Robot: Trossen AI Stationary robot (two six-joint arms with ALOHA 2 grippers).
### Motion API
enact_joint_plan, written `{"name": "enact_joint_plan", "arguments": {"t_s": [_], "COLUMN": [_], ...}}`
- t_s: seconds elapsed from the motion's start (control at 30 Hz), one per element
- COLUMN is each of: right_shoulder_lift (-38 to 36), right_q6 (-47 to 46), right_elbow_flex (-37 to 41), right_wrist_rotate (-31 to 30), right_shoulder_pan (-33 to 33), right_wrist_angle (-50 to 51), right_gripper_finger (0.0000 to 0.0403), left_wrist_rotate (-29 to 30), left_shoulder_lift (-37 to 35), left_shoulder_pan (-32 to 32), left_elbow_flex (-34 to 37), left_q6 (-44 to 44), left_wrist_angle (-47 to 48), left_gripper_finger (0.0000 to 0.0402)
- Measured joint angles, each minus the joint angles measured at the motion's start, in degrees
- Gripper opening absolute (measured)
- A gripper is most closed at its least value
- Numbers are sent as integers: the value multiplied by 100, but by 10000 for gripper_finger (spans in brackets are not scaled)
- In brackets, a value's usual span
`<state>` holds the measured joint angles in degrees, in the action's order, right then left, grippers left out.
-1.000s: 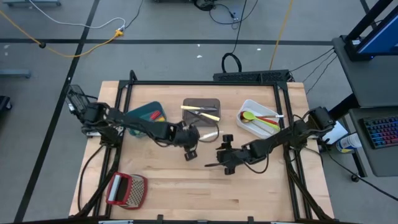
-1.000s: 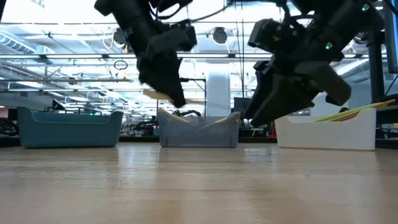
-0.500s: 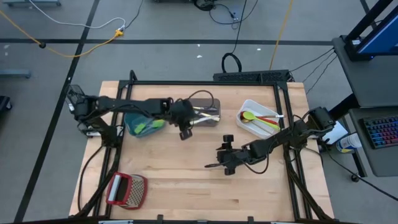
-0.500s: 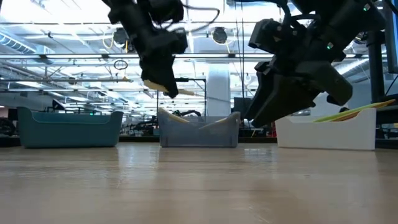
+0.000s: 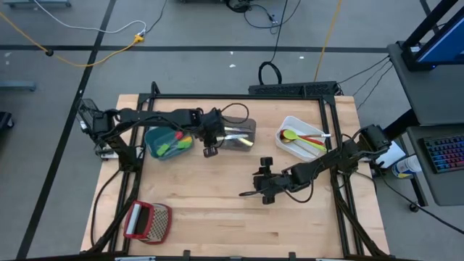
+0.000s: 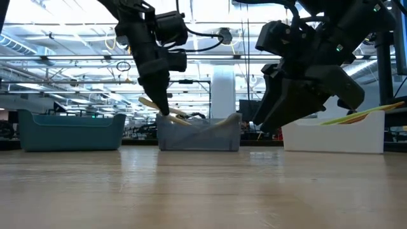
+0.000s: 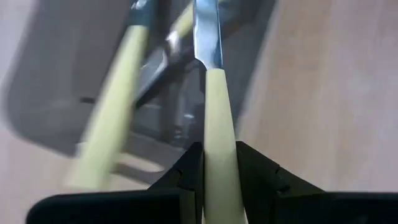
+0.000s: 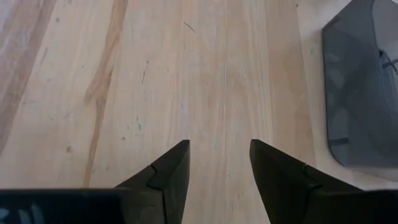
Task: Pick & Place Kitchen Items
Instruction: Put the yellow table knife into the black bin, then return to Home Position
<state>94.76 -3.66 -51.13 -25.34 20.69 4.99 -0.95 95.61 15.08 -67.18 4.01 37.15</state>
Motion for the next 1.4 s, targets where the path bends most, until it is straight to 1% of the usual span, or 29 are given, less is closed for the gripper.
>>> {"name": "enact_joint_plan", "arguments": {"t_s": [0.1,0.17,0.3,0.4,0.47,0.67,0.9,1.0,1.1,1.17,1.23,1.3,1.4], "right_shoulder_lift": [0,0,2,3,4,4,4,-9,-66,-133,-240,-362,-581], "right_q6": [2,52,230,238,240,240,125,-37,-159,-220,-289,-317,-317], "right_elbow_flex": [0,0,0,0,0,2,2,2,8,8,13,0,7], "right_wrist_rotate": [-2,-4,-9,-9,-9,-9,-9,-6,-8,-10,-7,-15,-13], "right_shoulder_pan": [-9,-11,-11,-11,-11,-11,-9,0,6,10,17,17,17], "right_wrist_angle": [0,0,-1,-2,-2,-2,-26,-18,-50,-7,-29,-30,-45], "right_gripper_finger": [160,160,160,160,160,160,160,156,140,124,103,76,30], "left_wrist_rotate": [267,292,287,234,343,859,869,905,972,1049,1151,1272,1447], "left_shoulder_lift": [0,0,0,0,0,0,-53,-101,-211,-301,-392,-500,-673], "left_shoulder_pan": [101,179,306,368,368,353,353,308,201,109,-5,-133,-333], "left_elbow_flex": [0,0,0,0,0,0,0,0,4,-8,0,0,0], "left_q6": [143,258,639,926,954,440,-523,-610,-710,-737,-737,-735,-732], "left_wrist_angle": [-174,-393,-733,-724,-736,-801,-713,-692,-665,-755,-640,-725,-691], "left_gripper_finger": [85,94,97,101,101,103,103,103,101,92,76,56,22]}}
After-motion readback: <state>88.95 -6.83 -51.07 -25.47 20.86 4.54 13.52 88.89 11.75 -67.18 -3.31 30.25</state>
